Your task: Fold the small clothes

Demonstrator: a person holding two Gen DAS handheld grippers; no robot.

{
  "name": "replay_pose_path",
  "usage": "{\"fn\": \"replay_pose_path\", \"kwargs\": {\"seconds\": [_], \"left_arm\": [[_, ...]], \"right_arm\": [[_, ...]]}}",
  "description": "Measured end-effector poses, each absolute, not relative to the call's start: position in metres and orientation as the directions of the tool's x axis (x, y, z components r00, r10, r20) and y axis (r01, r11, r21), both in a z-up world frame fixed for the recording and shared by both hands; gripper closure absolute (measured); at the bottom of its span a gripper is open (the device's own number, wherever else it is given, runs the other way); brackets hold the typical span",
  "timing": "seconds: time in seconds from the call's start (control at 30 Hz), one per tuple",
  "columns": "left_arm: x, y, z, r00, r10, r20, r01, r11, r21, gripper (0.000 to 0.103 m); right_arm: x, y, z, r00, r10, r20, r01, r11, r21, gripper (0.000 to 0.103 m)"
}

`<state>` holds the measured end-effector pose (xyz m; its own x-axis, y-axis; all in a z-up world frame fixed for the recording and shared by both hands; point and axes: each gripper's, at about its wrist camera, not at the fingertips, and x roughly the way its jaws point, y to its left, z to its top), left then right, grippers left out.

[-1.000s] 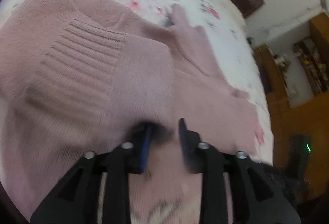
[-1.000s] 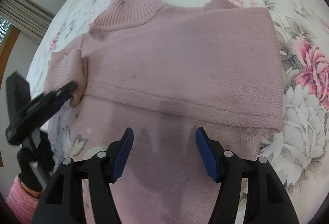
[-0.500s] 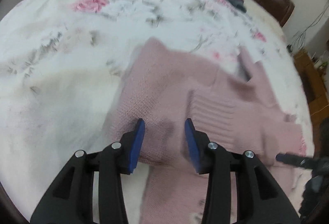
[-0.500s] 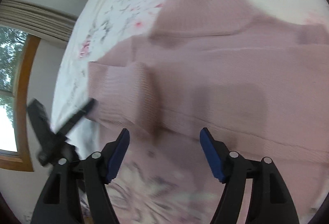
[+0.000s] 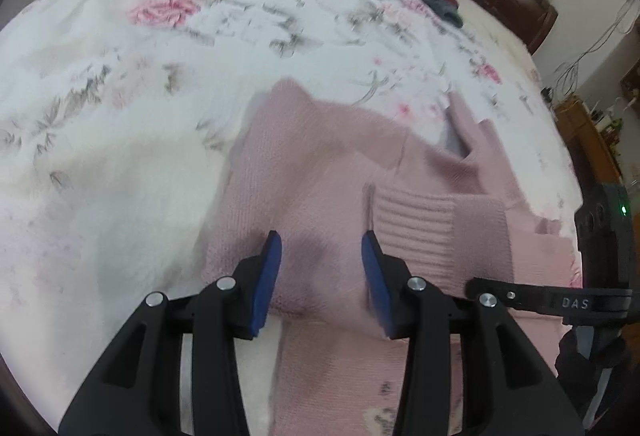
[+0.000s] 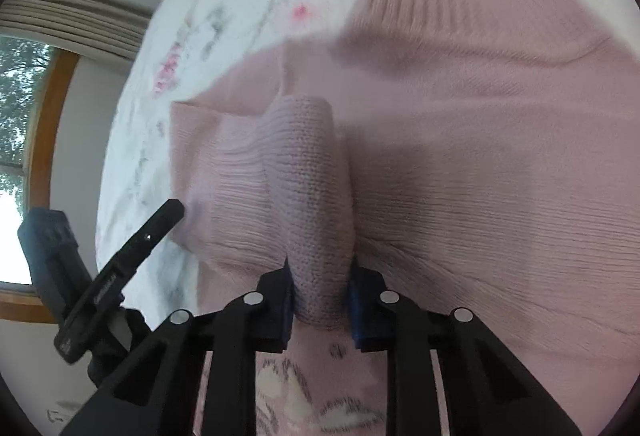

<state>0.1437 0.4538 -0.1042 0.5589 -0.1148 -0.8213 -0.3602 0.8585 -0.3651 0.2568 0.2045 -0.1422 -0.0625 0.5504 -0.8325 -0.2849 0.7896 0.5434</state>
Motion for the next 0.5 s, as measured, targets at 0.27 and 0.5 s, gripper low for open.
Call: {"fn": "replay_pose_path", "kwargs": {"seconds": [0.27, 0.5], "left_arm": [[0.166, 0.414, -0.1, 0.542, -0.102, -0.834, -0.286, 0.911, -0.298, 0.062], [0.182, 0.398, -0.129, 0.458, -0.035, -0.888, -0.323, 0.924, -0.203, 0.062]], "right_arm": [[0.257, 0.131, -0.092, 0.108, 0.482, -0.87, -0.356, 0.836, 0.418, 0.082], [0.272, 0.094, -0.13, 0.059, 0.47, -0.881, -0.255, 0.86, 0.441, 0.081]]}}
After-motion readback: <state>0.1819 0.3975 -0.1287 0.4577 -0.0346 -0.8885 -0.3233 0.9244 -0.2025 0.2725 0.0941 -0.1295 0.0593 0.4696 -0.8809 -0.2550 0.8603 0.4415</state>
